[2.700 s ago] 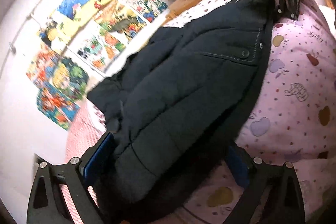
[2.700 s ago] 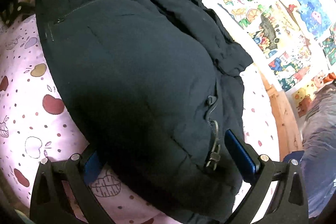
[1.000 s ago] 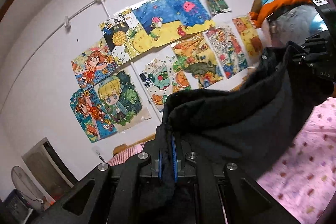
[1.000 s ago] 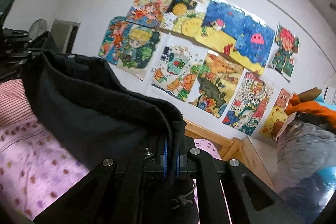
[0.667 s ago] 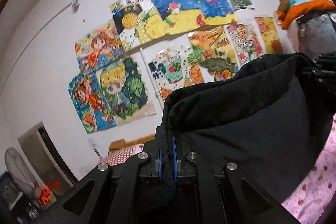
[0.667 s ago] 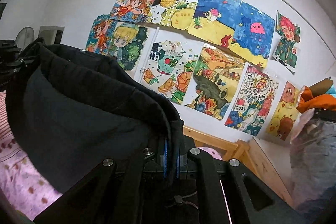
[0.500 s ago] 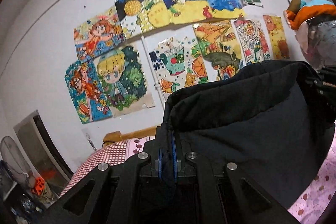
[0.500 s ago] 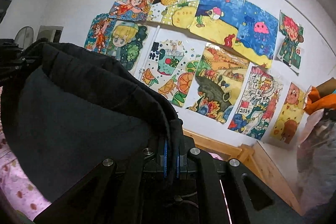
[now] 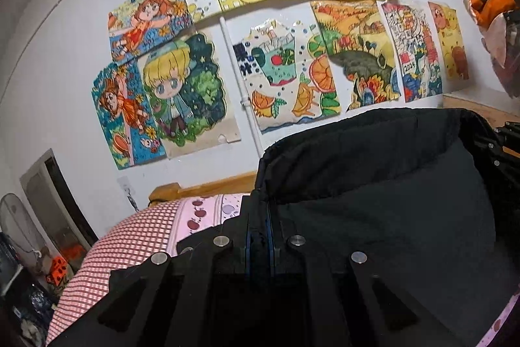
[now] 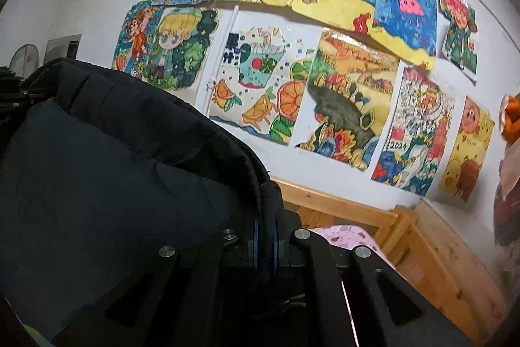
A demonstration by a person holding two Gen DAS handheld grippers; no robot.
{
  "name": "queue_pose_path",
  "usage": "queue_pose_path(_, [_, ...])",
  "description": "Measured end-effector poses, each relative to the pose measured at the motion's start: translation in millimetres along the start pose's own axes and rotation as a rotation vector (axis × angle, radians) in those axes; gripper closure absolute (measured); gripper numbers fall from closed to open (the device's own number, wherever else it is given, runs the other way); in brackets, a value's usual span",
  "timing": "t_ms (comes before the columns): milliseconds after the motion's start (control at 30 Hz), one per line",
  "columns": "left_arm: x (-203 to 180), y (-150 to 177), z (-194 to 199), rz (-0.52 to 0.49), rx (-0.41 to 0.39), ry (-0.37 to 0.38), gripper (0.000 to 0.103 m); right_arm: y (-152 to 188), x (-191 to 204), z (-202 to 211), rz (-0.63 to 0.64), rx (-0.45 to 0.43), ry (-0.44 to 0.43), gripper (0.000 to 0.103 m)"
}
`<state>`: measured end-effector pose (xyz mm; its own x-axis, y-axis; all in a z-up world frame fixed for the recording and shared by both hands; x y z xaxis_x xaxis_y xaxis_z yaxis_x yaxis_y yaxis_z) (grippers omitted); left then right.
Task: Fold large clothes
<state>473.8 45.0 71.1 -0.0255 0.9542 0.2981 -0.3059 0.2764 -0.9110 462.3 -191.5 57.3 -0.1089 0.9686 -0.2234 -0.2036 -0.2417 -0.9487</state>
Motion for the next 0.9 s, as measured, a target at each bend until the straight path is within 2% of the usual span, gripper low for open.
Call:
queue_pose_path(367, [-7,23,-48,0.019,0.075,-0.004,0.093,25,12,-44,-0.004,0.065,-0.014,0.098])
queue_pose_path(467, [-6,25,-49,0.035,0.075,0.012,0.09,28,14,-52,-0.001,0.087,-0.025,0.092])
queue_pose_path(533, [-3,26,-45,0.056,0.06,0.024,0.084,28,15,-51,-0.002,0.089,-0.025,0.087])
queue_pose_path(567, [-1,25,-43,0.067,0.051,0.034,0.072,28,14,-49,-0.002,0.083,-0.025,0.075])
queue_pose_path(600, [0,25,-38,0.082,0.036,0.044,0.047,27,13,-50,-0.002,0.074,-0.033,0.053])
queue_pose_path(667, [4,24,-27,0.109,-0.013,0.038,0.012,25,10,-39,-0.015,0.02,-0.046,0.031])
queue_pose_path(733, [6,24,-15,0.123,-0.063,0.035,0.012,20,7,-31,-0.017,-0.007,-0.045,0.031])
queue_pose_path(833, [3,21,-3,0.102,-0.072,0.05,0.012,15,3,-20,-0.01,-0.013,-0.034,0.029])
queue_pose_path(900, [2,22,6,0.09,-0.079,0.062,0.012,14,0,-8,-0.018,-0.033,-0.014,0.013])
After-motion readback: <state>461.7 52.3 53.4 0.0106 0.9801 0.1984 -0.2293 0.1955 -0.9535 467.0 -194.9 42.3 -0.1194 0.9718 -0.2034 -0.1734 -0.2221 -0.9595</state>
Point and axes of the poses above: each gripper's, at about its wrist camera, not at the fingertips, and z roughly against the way its jaws point, x to its left, y to its underside, the point moved 1 cm from there along -z, roughly the way its jaws point, and after that the axes turned 1 degree about -z, right-handed, at the moved point
